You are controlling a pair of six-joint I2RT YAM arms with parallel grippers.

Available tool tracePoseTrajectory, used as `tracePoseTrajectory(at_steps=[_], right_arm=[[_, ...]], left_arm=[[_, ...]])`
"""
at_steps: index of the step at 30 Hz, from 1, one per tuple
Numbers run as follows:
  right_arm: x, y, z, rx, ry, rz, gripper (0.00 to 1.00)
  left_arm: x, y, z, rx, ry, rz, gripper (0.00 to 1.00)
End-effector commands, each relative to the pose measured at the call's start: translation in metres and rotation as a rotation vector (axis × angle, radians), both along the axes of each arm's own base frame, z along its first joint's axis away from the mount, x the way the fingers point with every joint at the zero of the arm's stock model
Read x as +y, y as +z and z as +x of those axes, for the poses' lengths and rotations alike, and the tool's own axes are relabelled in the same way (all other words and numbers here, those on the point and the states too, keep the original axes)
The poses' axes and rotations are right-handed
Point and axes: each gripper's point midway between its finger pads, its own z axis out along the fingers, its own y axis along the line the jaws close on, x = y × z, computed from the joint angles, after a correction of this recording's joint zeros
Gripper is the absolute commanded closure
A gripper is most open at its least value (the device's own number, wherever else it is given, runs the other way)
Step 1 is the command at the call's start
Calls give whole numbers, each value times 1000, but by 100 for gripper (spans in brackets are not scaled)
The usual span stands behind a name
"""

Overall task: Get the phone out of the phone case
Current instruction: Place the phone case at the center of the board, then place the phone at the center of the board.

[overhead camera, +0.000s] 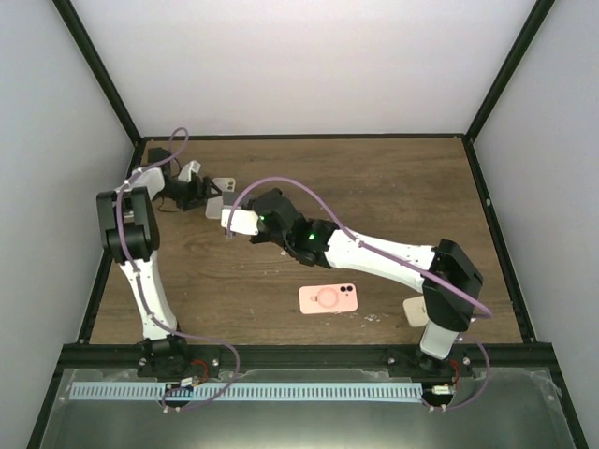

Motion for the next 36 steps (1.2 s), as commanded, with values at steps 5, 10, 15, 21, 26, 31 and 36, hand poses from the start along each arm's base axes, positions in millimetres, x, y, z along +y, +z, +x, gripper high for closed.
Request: tracePoseTrajectory(at_steps=[5,10,15,21,26,31,36], right_arm=[[14,32,21,-192,-30,64,99],[15,35,31,-344,-56,51,99],[13,37,32,-502,-82,48,99],[8,33,24,-648,-88,30,99],[2,35,19,-793,-119,13,99],[5,31,17,-816,-121,3,99],[10,31,11,-808,-116,18,99]], left_arm=[[25,50,-12,-113,89,87,0],[22,108,-34,-202,103,-51,0],[10,161,-64,-283,90,-202,0],[-23,200,-99,-283,34,-481,2],[-48,200,-116,-206,9,-635,12],[-69,201,-125,-188,-28,-651,20],[-80,199,-128,-184,-54,-657,36]])
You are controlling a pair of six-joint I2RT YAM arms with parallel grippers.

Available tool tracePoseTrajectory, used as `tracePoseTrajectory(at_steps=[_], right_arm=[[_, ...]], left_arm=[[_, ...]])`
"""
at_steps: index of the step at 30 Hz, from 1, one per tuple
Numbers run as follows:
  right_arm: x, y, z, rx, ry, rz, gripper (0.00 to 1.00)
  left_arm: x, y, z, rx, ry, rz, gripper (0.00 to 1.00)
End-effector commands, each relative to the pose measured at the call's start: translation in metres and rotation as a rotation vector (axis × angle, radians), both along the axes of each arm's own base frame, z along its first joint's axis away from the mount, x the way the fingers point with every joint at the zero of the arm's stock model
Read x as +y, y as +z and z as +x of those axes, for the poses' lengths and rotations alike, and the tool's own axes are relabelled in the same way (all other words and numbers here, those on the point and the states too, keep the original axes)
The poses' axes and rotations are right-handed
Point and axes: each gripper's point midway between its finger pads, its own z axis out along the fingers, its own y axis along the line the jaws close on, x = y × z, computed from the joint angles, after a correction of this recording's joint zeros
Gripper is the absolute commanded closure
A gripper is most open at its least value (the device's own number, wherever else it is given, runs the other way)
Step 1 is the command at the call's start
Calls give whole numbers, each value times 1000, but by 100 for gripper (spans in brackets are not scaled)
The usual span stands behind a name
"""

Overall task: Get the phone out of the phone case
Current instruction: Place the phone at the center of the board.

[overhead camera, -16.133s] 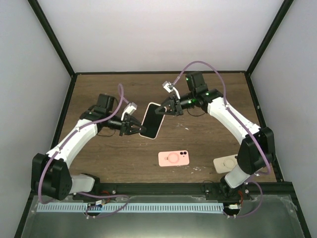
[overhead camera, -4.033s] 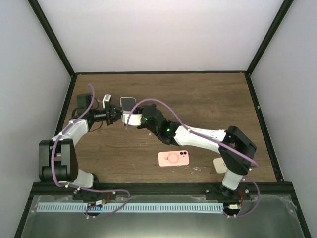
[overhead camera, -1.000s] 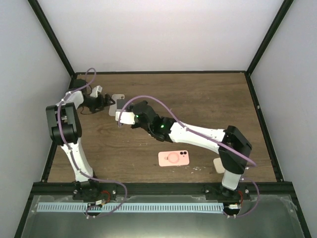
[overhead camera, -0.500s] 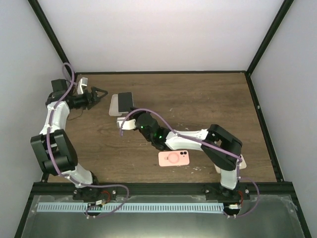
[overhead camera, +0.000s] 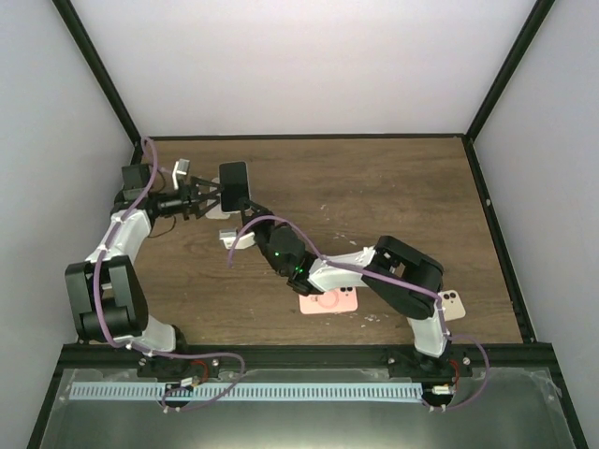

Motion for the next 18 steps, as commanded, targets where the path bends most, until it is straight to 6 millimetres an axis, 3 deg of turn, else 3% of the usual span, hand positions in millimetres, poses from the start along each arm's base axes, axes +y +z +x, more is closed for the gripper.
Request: tracePoseTrajectory(at_steps=[1,12,15,18], right_arm=[[0,42,-11,-75,3,136,99],[6,39,-16,-47,23,143,96],[6,40,-16,-46,25,146,90],[5,36,-17,-35,27,136,76]], left_arm=[[-8,15,-2,-51,-31,-30,39],[-13,15,-4,-41,-50,-65,74],[-13,15,-4,-41,-52,-67,86],[-12,15,-4,-43,-54,-67,96]])
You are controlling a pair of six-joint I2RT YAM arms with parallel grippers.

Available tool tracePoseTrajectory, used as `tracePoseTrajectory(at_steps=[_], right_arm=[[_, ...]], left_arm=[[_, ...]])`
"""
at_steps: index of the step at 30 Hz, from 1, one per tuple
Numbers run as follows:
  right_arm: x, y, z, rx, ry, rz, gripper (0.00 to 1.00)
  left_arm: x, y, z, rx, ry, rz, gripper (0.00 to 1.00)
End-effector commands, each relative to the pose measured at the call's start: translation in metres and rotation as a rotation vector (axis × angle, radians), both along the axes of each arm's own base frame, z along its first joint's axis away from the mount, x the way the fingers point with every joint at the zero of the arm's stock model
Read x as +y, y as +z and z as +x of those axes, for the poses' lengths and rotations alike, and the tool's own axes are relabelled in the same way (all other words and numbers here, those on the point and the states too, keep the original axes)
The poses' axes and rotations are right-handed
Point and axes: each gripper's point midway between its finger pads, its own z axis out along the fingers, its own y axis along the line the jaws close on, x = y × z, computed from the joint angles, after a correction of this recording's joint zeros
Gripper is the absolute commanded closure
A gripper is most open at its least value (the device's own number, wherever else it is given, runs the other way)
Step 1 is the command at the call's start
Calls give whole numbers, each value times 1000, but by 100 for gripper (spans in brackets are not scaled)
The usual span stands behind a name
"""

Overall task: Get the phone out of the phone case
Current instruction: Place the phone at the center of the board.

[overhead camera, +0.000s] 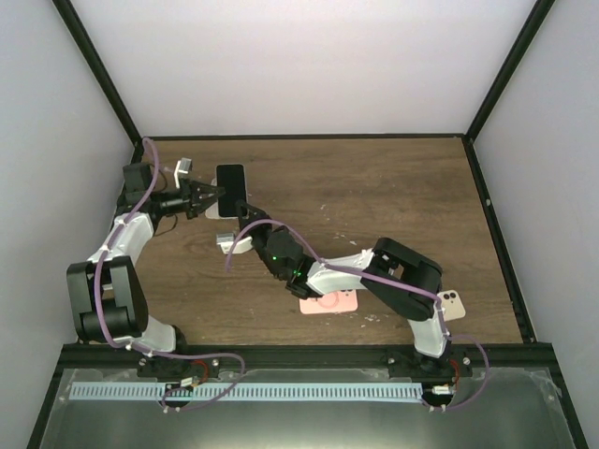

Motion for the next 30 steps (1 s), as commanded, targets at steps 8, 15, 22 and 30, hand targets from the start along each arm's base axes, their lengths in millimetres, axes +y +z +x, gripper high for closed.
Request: tracePoseTrajectory(at_steps=[8,15,22,30], right_arm=[[-6,12,-8,41,26,71,20],[-12,-36,-11,299,42,-25,0],[-37,-79,-13,569,10,-55,0],[-61,-86,-10,686,-25,-46,0]], left_arm=[[11,3,-2,-83,7,56,100],[36,-27,-14,-104,-8,196,100],[58,-72,-36,-44,-62,288,100],[73,-122,-49,96,-89,318,100]])
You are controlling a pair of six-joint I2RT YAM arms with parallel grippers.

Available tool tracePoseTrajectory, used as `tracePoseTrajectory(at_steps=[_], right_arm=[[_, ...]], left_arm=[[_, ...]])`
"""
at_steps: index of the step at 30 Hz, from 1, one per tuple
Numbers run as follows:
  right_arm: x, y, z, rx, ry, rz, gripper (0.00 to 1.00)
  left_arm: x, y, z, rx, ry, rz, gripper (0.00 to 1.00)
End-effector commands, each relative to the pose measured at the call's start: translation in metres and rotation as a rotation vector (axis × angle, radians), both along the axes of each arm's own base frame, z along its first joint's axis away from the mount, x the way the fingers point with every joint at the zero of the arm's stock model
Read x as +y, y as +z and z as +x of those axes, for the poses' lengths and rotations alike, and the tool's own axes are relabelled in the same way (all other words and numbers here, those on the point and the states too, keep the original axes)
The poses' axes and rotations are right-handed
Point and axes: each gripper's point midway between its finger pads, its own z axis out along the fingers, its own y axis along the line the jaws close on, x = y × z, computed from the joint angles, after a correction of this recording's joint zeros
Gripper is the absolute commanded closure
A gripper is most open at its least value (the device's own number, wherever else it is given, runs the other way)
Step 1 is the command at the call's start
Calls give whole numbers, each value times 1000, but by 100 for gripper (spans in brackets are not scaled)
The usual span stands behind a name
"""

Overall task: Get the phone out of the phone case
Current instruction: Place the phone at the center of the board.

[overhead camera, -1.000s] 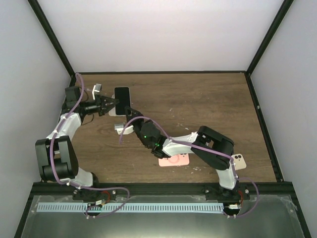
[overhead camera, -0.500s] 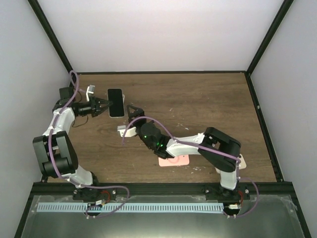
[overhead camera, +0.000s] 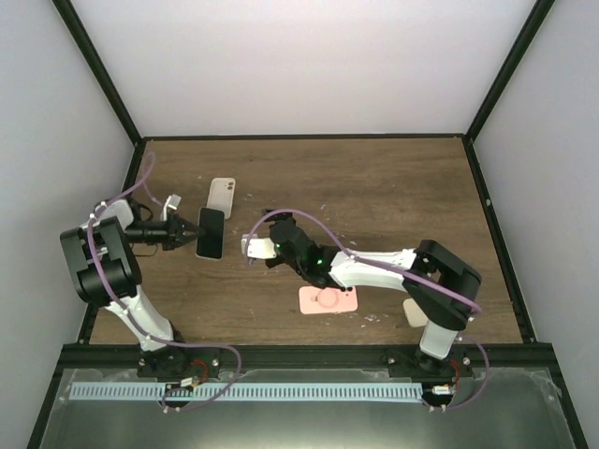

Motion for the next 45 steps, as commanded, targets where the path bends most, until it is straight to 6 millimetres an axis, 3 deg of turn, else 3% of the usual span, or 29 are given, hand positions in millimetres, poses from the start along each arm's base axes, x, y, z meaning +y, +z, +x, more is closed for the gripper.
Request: tracePoseTrajectory(at_steps=[1,12,28,37,45], right_arm=[[-14,0,-2,83,-27,17,0],[-22,-1,1,107,-46,20,0],[-24,-6,3,117,-52,12,0],[-24,-8,4,126,-57,12,0],[-26,-9,2,152,-64,11,0]], left_arm=[[3,-14,-8,27,-31,-4,100],[15,-60,-2,167,-10,49,99],[14,-94,2,226,6,109,84],[5,-102,4,233,-19,146,83],[17,-111,6,237,-7,256,64]])
